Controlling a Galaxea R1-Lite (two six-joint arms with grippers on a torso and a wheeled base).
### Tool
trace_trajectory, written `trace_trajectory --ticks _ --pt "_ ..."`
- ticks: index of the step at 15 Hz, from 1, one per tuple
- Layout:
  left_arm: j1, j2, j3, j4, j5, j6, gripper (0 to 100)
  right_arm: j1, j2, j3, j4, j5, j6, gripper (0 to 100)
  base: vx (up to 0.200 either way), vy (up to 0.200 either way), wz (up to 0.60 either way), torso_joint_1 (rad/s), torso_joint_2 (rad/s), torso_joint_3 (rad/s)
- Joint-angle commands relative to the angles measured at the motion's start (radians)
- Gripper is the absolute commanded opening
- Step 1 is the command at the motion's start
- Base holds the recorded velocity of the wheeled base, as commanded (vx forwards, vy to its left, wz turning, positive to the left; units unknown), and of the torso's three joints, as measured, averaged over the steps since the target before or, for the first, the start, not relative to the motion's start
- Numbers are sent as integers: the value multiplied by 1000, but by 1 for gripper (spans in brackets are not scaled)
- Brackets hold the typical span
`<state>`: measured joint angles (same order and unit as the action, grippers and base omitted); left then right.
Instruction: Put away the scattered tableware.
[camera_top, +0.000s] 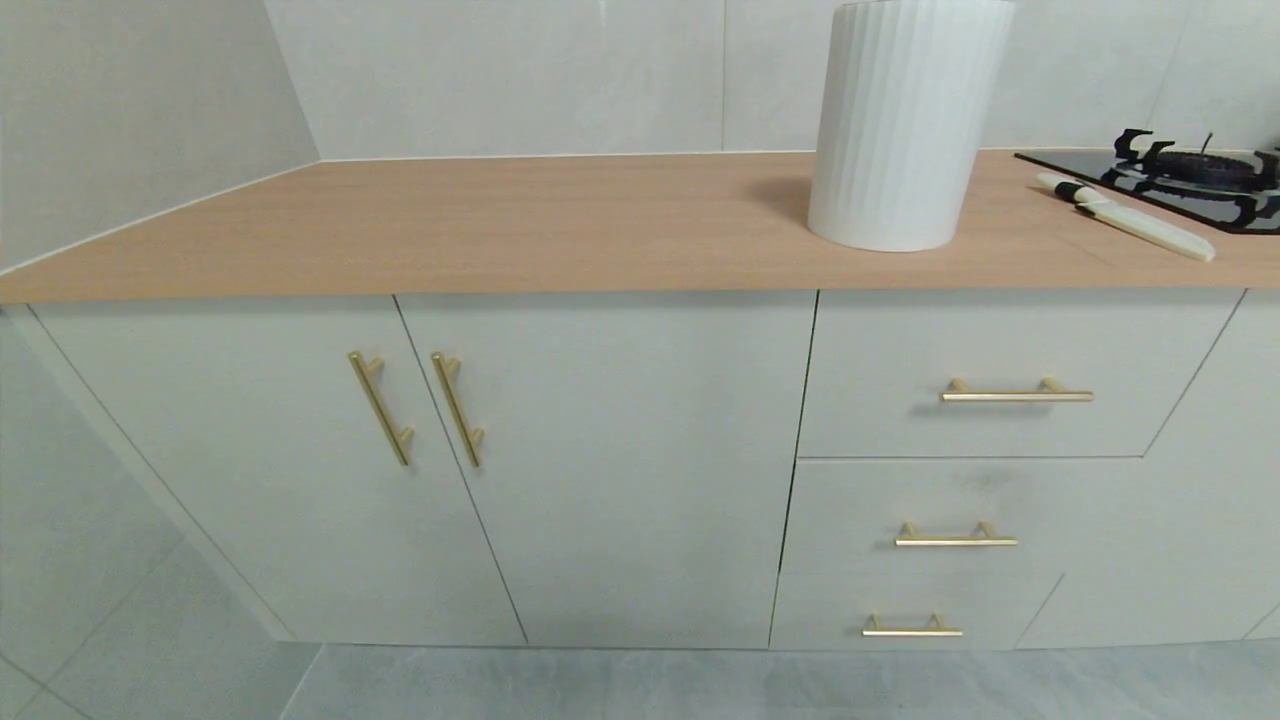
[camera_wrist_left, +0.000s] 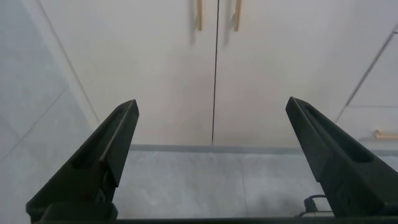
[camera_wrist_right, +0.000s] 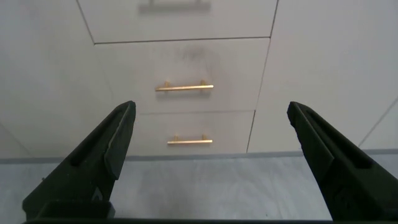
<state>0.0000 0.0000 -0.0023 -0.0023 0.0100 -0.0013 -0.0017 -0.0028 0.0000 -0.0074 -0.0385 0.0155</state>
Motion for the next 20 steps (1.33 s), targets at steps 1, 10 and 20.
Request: trace_trajectory --ticks 1,10,20 --pt "0 2 1 -1 -1 0 100 0 3 0 0 0 0 100 200 0 0 2 7 2" --pt "0 2 -1 -1 1 -2 100 0 3 0 0 0 0 100 0 0 -200 2 1 1" --pt "0 2 -1 -1 1 0 100 0 3 0 0 -1 -2 100 0 0 0 0 0 0"
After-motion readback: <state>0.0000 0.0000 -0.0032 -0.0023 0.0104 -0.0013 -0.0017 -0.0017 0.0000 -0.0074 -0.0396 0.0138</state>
